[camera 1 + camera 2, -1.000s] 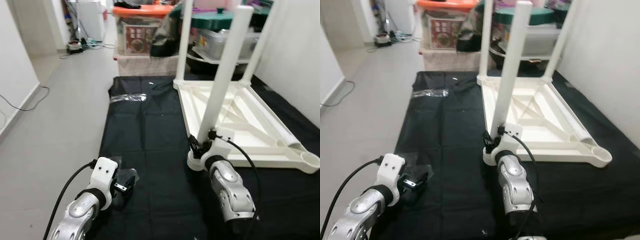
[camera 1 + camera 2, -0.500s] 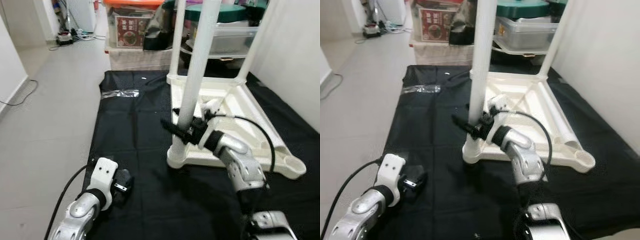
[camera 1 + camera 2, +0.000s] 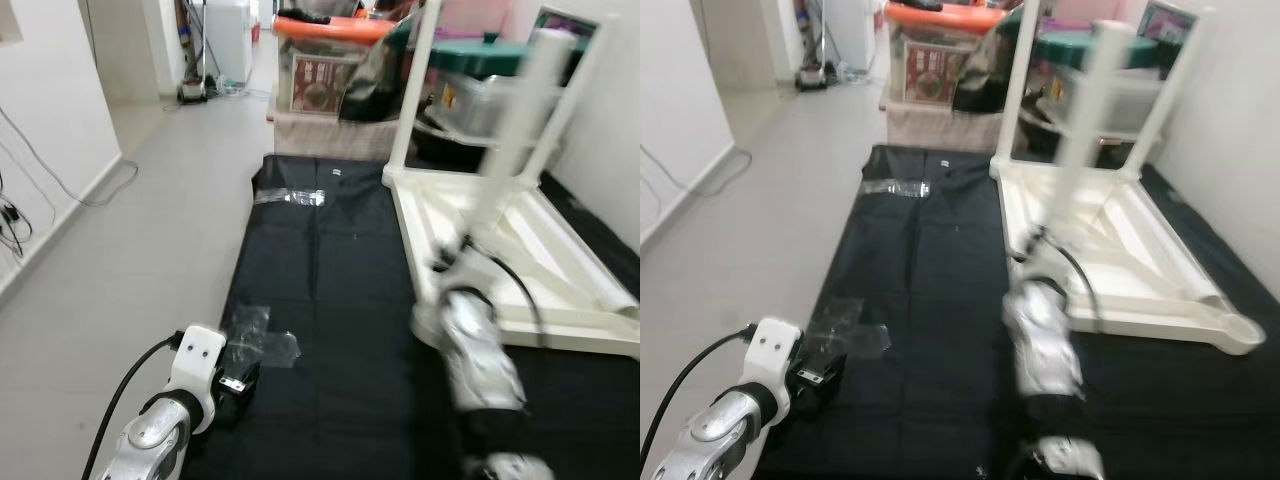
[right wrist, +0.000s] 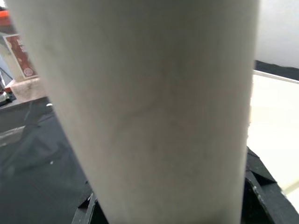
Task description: Building children table
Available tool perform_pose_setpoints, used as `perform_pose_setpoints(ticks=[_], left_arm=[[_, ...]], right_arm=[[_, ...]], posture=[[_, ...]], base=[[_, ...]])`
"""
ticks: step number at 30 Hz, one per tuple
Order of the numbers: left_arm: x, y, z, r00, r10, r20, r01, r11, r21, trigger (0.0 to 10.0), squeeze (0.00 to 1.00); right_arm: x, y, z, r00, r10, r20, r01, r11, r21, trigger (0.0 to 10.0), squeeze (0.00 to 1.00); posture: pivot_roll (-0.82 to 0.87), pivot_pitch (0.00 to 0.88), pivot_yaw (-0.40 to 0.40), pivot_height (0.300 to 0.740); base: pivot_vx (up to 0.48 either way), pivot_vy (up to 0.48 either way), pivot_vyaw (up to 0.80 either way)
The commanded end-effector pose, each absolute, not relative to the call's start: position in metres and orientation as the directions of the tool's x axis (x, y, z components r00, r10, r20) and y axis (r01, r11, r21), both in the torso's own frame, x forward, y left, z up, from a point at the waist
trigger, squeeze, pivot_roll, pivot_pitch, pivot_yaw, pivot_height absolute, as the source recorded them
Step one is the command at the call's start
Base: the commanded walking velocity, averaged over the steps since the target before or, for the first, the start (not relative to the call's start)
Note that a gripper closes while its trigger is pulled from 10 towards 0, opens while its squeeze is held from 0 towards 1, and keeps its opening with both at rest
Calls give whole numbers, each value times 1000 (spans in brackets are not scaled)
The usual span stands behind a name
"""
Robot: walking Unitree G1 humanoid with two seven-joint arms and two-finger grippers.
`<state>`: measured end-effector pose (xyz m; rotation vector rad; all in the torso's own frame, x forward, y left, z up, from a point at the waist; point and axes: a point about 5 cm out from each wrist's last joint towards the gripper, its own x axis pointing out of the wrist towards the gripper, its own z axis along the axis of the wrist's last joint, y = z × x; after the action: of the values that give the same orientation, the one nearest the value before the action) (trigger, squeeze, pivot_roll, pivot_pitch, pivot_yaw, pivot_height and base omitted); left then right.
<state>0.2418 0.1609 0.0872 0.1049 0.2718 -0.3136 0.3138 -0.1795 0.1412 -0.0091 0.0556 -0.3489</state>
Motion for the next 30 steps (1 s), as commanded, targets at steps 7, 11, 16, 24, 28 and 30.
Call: perform_pose_setpoints(ticks=[7,11,16,24,28,30], left_arm=[[246,156,88,906,-318,-279,347,936,62,10000,0],[245,159,90,909,-316,-273,344,937,60,10000,0],[245,162,89,911,-305,-277,334,941,63,10000,0],[248,160,92,911,-310,-272,339,938,68,10000,0],[246,162,90,910,-309,-278,340,938,72,10000,0],[246,165,92,910,-309,-275,341,937,73,10000,0]], right_arm=[[331,-125,160,987,147,71,-152,987,58,10000,1000],[346,-117,185,939,308,151,-321,944,70,10000,0],[352,-113,198,799,580,156,-573,814,-92,10000,0],[281,-91,142,145,972,-185,-987,128,-101,7686,0],[277,-82,138,166,978,-127,-985,160,-57,0,0],[305,-79,136,534,844,-39,-845,533,-47,0,0]], posture=[[96,0,-59,740],[109,0,-70,740],[119,0,-77,740],[138,0,-84,740],[131,0,-75,740],[124,0,-71,740]], base=[[0,0,0],[0,0,0],[0,0,0],[0,0,0],[0,0,0],[0,0,0]])
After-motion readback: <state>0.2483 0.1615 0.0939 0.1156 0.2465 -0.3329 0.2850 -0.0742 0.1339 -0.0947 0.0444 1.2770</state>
